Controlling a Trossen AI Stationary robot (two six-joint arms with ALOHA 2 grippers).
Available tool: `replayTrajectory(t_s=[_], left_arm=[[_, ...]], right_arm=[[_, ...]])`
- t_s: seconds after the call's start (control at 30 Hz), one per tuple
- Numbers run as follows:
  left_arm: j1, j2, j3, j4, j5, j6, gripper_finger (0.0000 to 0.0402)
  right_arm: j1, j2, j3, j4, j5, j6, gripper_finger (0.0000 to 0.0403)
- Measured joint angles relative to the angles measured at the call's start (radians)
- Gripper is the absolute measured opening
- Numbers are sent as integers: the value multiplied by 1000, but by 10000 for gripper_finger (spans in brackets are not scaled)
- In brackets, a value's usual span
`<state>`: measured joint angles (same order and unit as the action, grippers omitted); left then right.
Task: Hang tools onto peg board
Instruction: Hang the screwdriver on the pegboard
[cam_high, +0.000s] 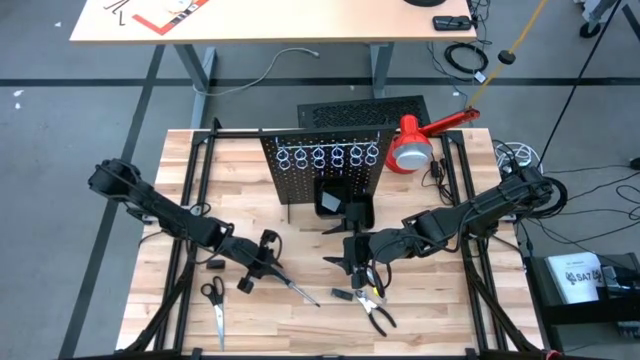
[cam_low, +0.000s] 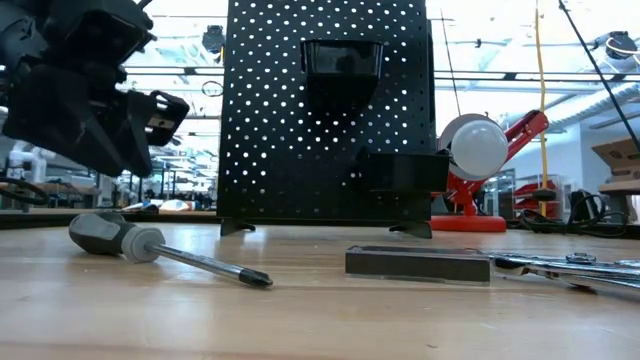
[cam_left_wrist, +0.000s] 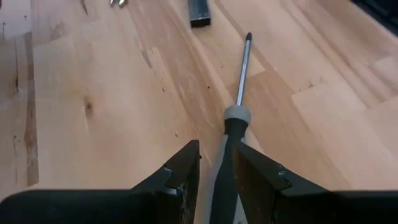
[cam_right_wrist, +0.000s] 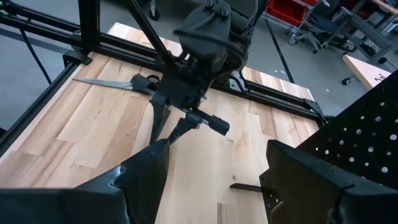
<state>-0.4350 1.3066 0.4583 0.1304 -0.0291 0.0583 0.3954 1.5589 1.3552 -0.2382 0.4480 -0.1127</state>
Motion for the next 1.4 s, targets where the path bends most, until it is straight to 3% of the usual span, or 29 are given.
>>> replayTrajectory(t_s=[0.17,0.37,0.57,0.87,1.2,1.4], left_arm=[[-10,-50,1,-55,10,-2,105],[-36,-25,1,-115,12,-26,105],[-57,44,3,-114,-45,-26,105],[-58,52,2,-90,-107,-26,107],[-58,53,0,-67,-129,-18,190],[-63,48,0,-57,-145,118,208]], right_arm=[[0,0,0,-2,0,0,265],[0,0,0,-13,0,0,265],[-1,0,0,-19,0,0,265],[-1,0,0,-21,0,0,265],[-1,0,0,-22,0,0,265],[-1,0,0,-23,0,0,265]])
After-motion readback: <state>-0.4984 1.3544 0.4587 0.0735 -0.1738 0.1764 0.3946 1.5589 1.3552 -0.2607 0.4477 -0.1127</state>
